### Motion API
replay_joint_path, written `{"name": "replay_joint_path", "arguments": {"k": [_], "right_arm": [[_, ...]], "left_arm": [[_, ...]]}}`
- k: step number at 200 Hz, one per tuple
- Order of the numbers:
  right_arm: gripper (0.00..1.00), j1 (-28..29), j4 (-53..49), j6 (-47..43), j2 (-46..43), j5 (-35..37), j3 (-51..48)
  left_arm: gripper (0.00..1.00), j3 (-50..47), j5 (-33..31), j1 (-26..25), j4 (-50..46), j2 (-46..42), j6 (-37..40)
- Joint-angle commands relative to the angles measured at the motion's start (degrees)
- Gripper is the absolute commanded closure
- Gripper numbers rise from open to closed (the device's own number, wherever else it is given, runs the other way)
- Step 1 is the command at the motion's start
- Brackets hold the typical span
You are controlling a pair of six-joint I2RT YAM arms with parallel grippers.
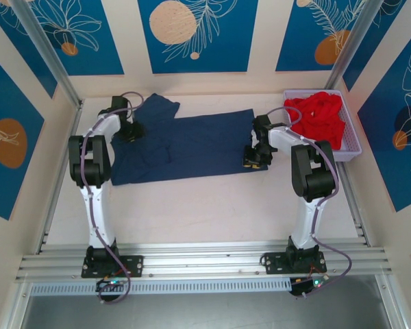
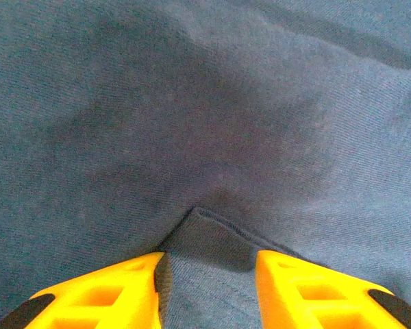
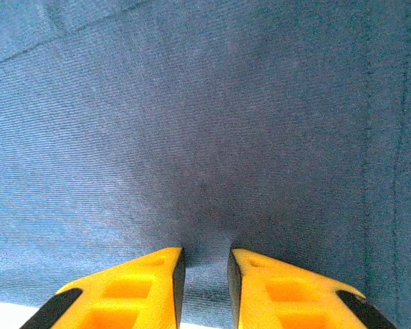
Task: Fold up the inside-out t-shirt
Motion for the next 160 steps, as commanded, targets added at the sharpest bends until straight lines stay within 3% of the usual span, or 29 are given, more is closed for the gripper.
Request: {"name": "replay_joint_path", "arguments": {"k": [1, 25, 58, 105, 125, 160], "right_arm": [[0.73, -0.8, -3.2, 1.1, 1.0, 2.6, 0.6], [0.73, -0.9, -3.3, 1.0, 1.0, 2.6, 0.5], [0.72, -0.7, -3.2, 0.7, 1.1, 1.5, 1.6], [0.65, -0.2, -0.9, 0.6, 0.4, -4.0, 4.9], [0.61, -0.1, 1.5, 0.6, -2.2, -7.8, 4.8], [0.57, -1.6, 4.8, 1.3, -7.6, -9.3, 0.5]], "left_arm": [[0.6, 1.9, -1.7, 1.8, -3.7, 2.9, -0.5], [0.6, 3.1, -1.8, 2.7, -4.0, 3.0, -0.7], [0.57, 4.4, 2.9, 2.8, -2.7, 1.5, -1.4], [0.51, 2.0, 8.2, 2.7, 0.2, -5.8, -3.8], [0.5, -5.6, 8.1, 2.7, 3.6, -13.2, -5.2], [0.49, -28.9, 9.9, 2.6, 13.8, -28.8, -10.2]]}}
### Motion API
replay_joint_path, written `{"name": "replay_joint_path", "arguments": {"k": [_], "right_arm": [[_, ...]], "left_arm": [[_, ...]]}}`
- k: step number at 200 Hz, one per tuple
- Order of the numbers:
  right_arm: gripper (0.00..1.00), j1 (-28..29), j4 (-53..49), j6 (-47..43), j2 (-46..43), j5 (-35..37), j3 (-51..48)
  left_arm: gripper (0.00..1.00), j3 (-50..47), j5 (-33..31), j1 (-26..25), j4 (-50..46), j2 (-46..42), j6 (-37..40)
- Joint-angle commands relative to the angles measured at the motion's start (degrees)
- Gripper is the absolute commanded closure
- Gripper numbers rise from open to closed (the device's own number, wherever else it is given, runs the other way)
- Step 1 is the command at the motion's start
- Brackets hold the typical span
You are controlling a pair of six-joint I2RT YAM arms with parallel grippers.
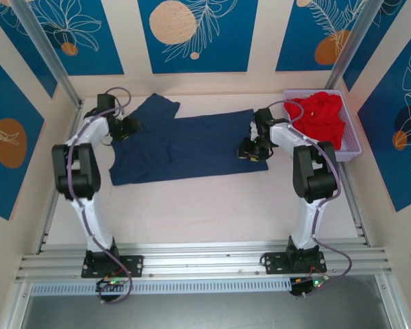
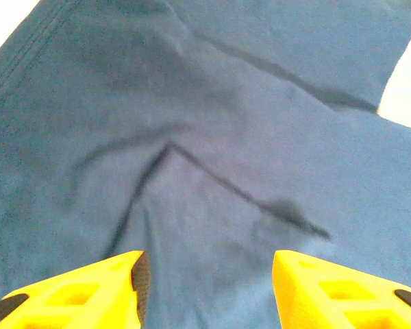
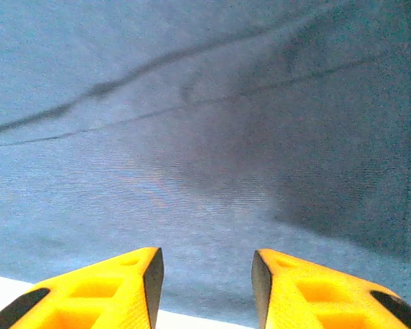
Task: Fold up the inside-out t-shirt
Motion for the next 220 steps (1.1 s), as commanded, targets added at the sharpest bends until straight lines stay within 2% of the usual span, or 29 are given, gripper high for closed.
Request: {"name": "replay_joint_path", "arguments": {"k": [1, 27, 76, 109, 162, 220], "right_arm": [[0.57, -1.3, 2.1, 0.9, -5.3, -3.3, -2.2], [0.58, -2.9, -0.6, 0.4, -2.8, -0.1, -0.8], [0.6, -3.1, -5.7, -0.6, 2.8, 6.7, 0.7], [0.64, -3.0, -9.4, -0.9, 2.8, 10.9, -1.5], [0.66, -3.2, -11.7, 2.2, -5.3, 13.0, -13.4], [0.66, -2.9, -10.5, 8.5, -19.7, 12.3, -29.0]], "left_arm": [[0.49, -11.4, 2.4, 0.1, 6.9, -9.3, -4.2], [0.48, -21.9, 2.6, 0.1, 8.8, -14.6, -5.2], [0.49, -30.2, 0.7, 1.4, 9.5, -14.2, -5.4], [0.49, -34.1, 0.3, 1.5, 9.6, -14.8, -4.9], [0.49, -46.2, 0.9, -1.1, 9.7, -22.5, -6.0], [0.48, -61.3, -0.9, -6.2, 4.8, -42.2, -12.5]]}}
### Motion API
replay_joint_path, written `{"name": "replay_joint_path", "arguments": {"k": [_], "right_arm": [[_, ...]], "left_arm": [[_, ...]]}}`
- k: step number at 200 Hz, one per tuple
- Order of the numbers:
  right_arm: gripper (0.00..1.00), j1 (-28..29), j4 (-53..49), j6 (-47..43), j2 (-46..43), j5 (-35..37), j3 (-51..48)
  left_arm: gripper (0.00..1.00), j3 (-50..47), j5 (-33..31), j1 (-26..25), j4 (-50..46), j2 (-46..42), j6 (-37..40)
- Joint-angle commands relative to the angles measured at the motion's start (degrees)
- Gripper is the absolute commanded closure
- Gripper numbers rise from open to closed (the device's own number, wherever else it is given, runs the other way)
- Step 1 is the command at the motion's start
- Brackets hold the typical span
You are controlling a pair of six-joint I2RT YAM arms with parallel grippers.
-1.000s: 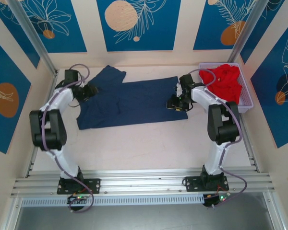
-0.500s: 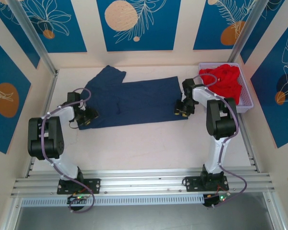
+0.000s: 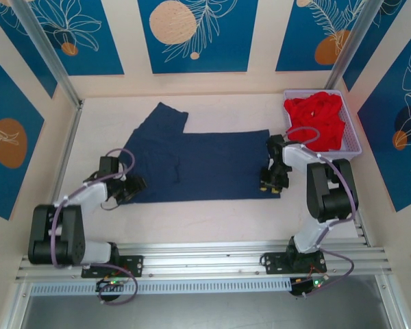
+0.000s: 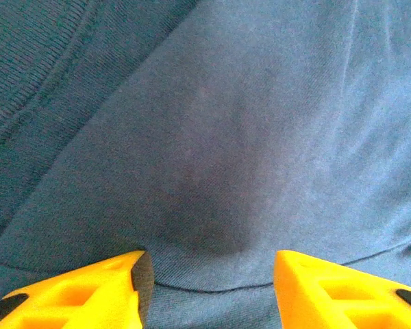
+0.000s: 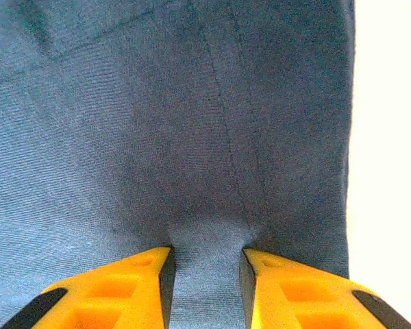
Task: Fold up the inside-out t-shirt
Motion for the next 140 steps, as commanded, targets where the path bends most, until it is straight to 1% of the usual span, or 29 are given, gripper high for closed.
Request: {"name": "replay_joint_path", "arguments": {"k": [1, 21, 41, 58, 70, 79, 90, 99, 115, 140], "right_arm": [[0.66, 0.2, -1.9, 4.8, -4.9, 0.1, -4.6], [0.65, 0.3, -0.2, 4.4, -7.9, 0.6, -4.8], [0.6, 0.9, 3.7, 2.2, -11.7, -0.2, -2.3], [0.54, 1.0, 9.9, -0.5, -13.7, -1.9, -0.1], [0.51, 0.6, 14.2, -1.4, -13.3, -1.7, 2.0], [0.48, -0.1, 16.9, -1.4, -11.6, -1.4, 4.2], [0.46, -1.2, 18.6, -1.2, -8.3, -1.7, 7.9], [0.45, -2.0, 19.0, -0.9, -4.6, -1.5, 11.8], [0.45, -2.7, 16.8, -0.7, 3.2, -0.5, 19.8], [0.43, -2.9, 12.8, -0.8, 13.1, 4.5, 30.0]], "left_arm": [[0.48, -5.4, -1.7, -1.3, -7.6, -5.4, -4.2], [0.47, -4.4, -2.0, -1.3, -8.2, -9.0, -4.8], [0.46, 1.5, -4.7, -1.3, -8.2, -9.5, -3.4], [0.44, 7.2, -6.4, -1.3, -4.2, -7.2, -1.4], [0.42, 11.5, -6.6, -1.3, -0.2, -3.4, 0.0], [0.41, 15.4, -6.3, -1.3, 1.9, 0.6, 1.2], [0.4, 20.5, -6.0, -1.3, 3.8, 6.0, 2.9], [0.38, 24.8, -6.2, -1.2, 4.7, 10.8, 3.7], [0.36, 32.4, -5.5, -1.1, 5.8, 18.8, 5.6], [0.33, 44.5, -4.1, -1.0, 3.4, 29.9, 8.9]]}}
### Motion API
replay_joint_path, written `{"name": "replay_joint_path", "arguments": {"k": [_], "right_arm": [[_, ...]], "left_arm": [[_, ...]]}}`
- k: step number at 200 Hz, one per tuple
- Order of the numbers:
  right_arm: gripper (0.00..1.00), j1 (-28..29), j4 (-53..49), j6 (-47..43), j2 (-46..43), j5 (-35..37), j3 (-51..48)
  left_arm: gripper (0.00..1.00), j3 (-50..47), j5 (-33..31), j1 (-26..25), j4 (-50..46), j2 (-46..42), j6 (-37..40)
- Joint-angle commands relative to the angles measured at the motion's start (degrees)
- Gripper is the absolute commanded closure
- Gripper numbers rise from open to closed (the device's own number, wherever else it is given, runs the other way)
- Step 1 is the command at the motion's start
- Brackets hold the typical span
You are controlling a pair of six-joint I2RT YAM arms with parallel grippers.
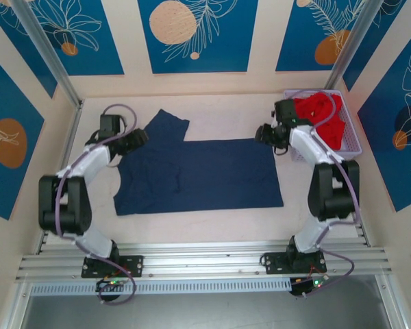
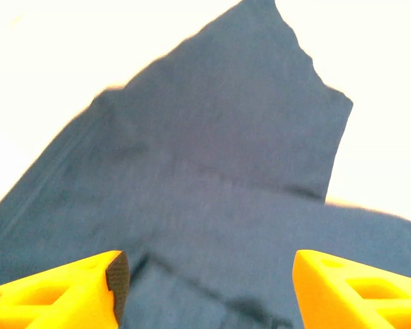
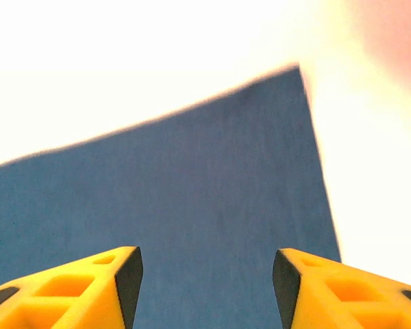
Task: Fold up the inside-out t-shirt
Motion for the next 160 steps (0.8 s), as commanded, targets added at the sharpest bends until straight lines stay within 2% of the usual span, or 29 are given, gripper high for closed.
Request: {"name": "replay_joint_path", "arguments": {"k": [1, 44, 63, 131, 160], "right_arm": [[0.43, -0.4, -3.2, -0.4, 7.9, 4.4, 7.3], [0.43, -2.0, -11.7, 1.1, 20.3, 8.2, 21.4], [0.43, -2.7, -14.4, 1.4, 23.9, 7.5, 25.5], [0.46, -3.8, -16.6, 2.0, 29.9, 4.4, 30.8], [0.47, -4.2, -16.9, 2.0, 31.4, 2.8, 32.3]], "left_arm": [[0.33, 9.8, 1.2, 0.0, -0.7, 8.6, 5.0], [0.3, 30.5, 4.1, -0.2, -10.3, 24.5, 11.2], [0.29, 38.9, 4.9, -0.4, -15.1, 30.4, 13.0], [0.29, 74.6, 2.6, -2.6, -32.3, 52.8, 14.4], [0.29, 83.3, 2.3, -2.9, -32.6, 59.0, 13.1]]}}
